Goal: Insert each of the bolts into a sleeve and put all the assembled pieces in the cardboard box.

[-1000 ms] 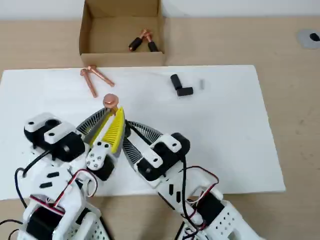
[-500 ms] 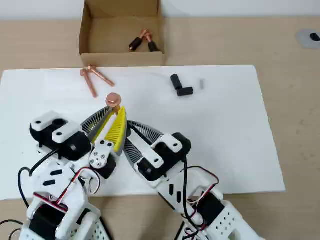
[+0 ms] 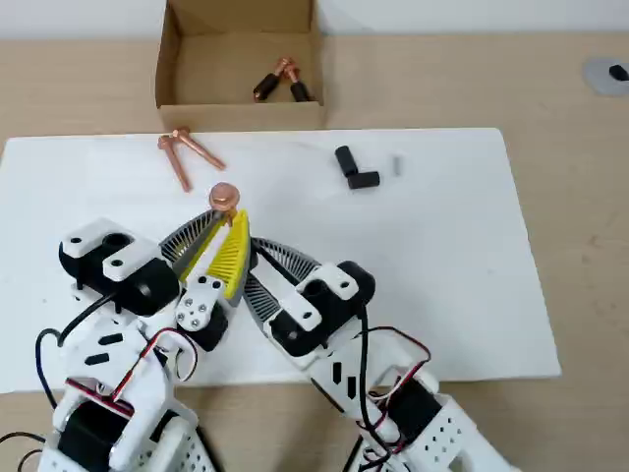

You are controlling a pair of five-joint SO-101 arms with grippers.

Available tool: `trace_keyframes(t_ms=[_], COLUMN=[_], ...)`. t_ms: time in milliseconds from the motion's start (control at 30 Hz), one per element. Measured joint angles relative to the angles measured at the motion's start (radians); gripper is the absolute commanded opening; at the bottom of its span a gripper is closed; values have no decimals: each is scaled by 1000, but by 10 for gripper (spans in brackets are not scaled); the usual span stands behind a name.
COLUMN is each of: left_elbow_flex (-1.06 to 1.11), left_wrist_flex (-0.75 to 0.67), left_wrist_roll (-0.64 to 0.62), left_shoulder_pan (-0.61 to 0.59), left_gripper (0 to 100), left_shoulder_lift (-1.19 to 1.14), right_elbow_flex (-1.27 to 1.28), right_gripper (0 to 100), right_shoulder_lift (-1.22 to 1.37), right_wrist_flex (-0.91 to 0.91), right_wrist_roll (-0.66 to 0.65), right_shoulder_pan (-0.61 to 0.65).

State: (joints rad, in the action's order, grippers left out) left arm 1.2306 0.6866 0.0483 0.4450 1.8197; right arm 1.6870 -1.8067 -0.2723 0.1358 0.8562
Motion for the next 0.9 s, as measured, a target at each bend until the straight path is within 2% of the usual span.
trace_keyframes(t_ms=[200,367,633,900], left_elbow_flex=[-8,-28,-91,-230], left_wrist_flex=[104,126,141,236], left_wrist_roll=[-2,-2,0,-18], left_shoulder_pan=[0,-5,-129,-163], left_gripper=[133,158,202,203], left_shoulder_lift=[0,0,2,2], right_elbow_flex=[0,0,-2,0], right_gripper=[9,9,9,9], right_shoulder_lift=[0,0,0,0], right_wrist_flex=[0,0,-3,-3], right_wrist_roll=[0,0,0,-5], right_shoulder_pan=[3,3,2,2])
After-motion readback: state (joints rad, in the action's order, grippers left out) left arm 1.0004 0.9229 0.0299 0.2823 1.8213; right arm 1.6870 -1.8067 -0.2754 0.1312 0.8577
